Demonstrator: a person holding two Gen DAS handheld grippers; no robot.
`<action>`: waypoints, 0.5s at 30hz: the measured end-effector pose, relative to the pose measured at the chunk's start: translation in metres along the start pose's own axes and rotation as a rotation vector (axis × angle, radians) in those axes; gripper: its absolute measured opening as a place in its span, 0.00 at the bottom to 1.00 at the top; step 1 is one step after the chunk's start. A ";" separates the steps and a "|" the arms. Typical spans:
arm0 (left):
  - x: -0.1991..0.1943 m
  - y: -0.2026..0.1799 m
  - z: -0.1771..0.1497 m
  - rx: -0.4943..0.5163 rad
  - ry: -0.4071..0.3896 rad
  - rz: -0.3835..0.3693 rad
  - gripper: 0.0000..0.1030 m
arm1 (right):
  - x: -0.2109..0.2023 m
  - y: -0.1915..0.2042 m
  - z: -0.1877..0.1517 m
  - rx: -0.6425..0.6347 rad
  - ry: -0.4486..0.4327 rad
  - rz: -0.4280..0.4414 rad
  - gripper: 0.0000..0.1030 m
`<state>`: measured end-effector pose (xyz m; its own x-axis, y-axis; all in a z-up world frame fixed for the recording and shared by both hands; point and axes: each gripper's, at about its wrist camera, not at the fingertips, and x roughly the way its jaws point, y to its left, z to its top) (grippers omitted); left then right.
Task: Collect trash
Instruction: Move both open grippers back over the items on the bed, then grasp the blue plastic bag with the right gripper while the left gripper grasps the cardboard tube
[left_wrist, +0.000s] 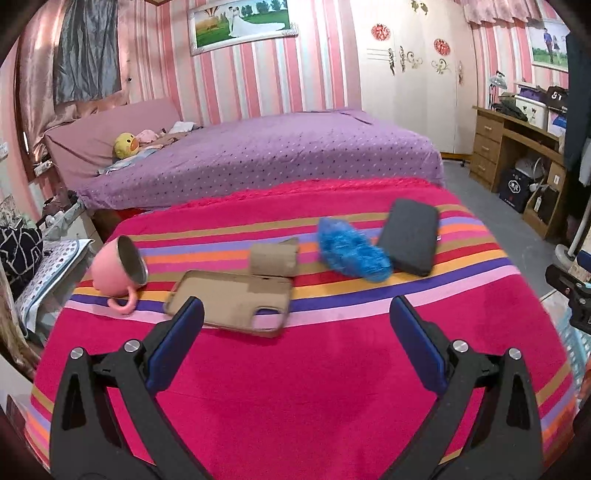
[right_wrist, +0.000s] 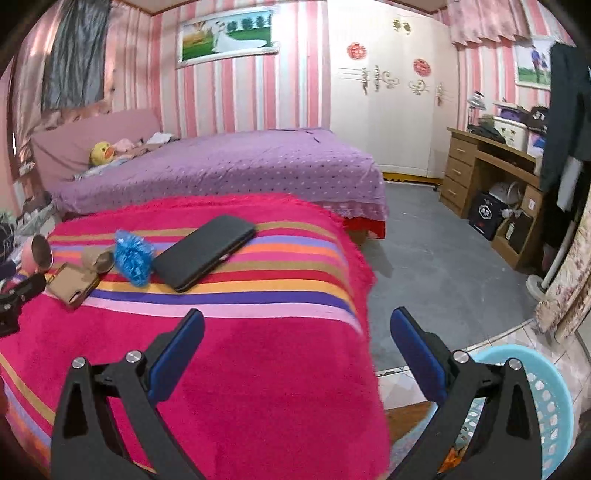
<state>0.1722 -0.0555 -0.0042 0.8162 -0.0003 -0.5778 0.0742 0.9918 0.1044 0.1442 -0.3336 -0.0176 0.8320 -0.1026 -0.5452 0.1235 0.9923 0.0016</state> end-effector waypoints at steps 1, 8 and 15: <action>0.003 0.008 0.000 -0.002 0.005 0.006 0.94 | 0.003 0.008 0.000 -0.004 0.006 0.003 0.95; 0.029 0.058 -0.005 -0.054 0.054 0.049 0.94 | 0.018 0.061 0.002 -0.071 0.023 0.021 0.95; 0.060 0.090 0.003 -0.085 0.077 0.092 0.94 | 0.044 0.115 0.010 -0.140 0.058 0.082 0.95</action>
<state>0.2299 0.0329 -0.0270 0.7706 0.0976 -0.6298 -0.0503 0.9944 0.0926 0.2007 -0.2247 -0.0329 0.8031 -0.0203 -0.5955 -0.0240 0.9975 -0.0664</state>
